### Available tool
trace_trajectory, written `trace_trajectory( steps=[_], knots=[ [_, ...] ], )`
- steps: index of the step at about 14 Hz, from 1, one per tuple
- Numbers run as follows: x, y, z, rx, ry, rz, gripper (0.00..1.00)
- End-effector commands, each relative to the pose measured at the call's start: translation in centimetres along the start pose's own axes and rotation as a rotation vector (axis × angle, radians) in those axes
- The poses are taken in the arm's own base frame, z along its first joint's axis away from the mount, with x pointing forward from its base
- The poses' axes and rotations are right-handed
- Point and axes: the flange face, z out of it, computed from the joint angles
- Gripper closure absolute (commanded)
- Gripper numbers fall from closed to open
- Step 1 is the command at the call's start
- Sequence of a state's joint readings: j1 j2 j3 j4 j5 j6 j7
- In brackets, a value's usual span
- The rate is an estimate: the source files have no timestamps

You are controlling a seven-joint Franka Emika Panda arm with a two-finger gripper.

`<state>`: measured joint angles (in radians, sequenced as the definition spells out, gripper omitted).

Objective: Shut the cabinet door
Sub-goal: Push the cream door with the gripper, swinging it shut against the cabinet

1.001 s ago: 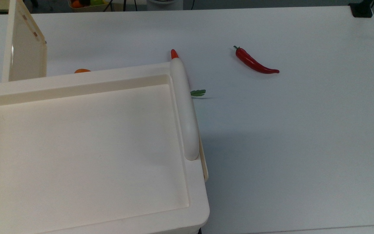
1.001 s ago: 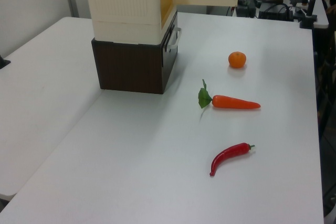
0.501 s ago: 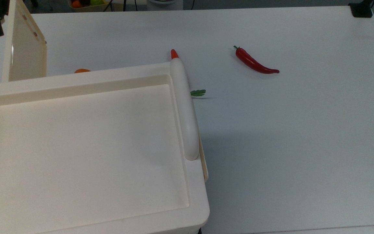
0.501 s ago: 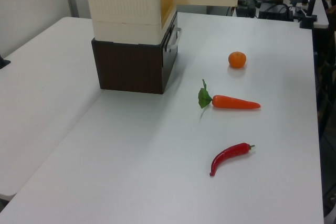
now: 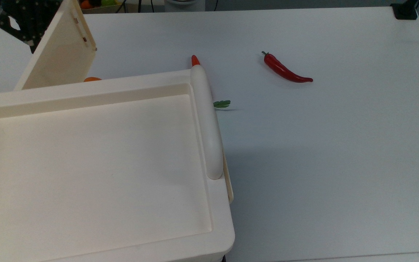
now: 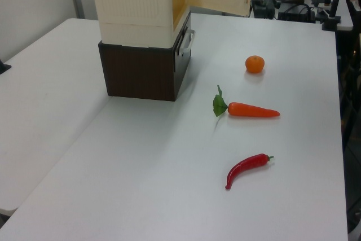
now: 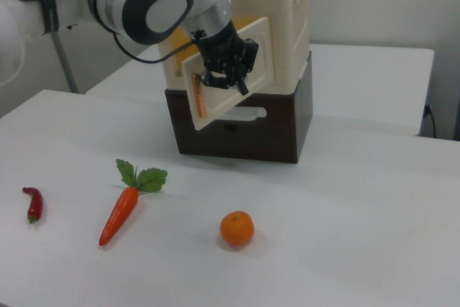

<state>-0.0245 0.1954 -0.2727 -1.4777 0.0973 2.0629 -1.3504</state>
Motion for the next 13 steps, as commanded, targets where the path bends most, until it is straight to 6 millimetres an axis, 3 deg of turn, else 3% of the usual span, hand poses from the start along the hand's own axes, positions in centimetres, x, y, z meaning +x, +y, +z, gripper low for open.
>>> trace_trajectory(
  steps=[1, 9, 11, 13],
  knots=[
    [5.1, -2.8, -0.7, 0.076, 0.035, 0.086, 1.00],
    [15.0, -6.8, -0.7, 0.113, 0.080, 0.477, 1.00],
    [17.7, -7.2, -0.7, 0.068, 0.135, 0.597, 1.00],
    [19.2, -7.4, -0.1, 0.049, 0.167, 0.660, 1.00]
  ],
)
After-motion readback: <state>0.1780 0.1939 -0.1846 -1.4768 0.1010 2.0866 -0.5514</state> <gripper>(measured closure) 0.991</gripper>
